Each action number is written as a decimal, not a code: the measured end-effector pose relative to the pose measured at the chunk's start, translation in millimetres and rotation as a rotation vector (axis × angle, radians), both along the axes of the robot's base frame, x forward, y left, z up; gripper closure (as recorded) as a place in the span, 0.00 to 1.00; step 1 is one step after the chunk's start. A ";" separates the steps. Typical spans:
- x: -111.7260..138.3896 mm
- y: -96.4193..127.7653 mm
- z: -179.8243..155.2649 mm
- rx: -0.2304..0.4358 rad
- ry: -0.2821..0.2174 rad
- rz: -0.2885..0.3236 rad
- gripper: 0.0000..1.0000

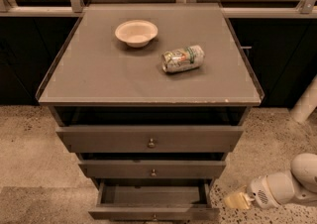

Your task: Close bottom drawer

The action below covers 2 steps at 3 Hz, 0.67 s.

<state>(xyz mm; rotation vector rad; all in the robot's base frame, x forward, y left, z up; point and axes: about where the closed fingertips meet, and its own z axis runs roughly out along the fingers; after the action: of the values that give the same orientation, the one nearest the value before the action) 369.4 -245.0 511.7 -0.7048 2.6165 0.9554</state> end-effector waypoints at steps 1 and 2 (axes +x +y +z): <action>-1.4 0.3 -2.5 0.001 0.007 -0.003 1.00; -7.5 -8.8 -38.6 0.039 0.081 -0.052 1.00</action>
Offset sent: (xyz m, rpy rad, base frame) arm -0.0206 -0.0366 -0.1323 0.1379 0.2754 -0.1911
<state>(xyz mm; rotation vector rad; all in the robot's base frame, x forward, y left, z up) 361.9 -253.8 473.0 -0.5974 2.6638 1.0369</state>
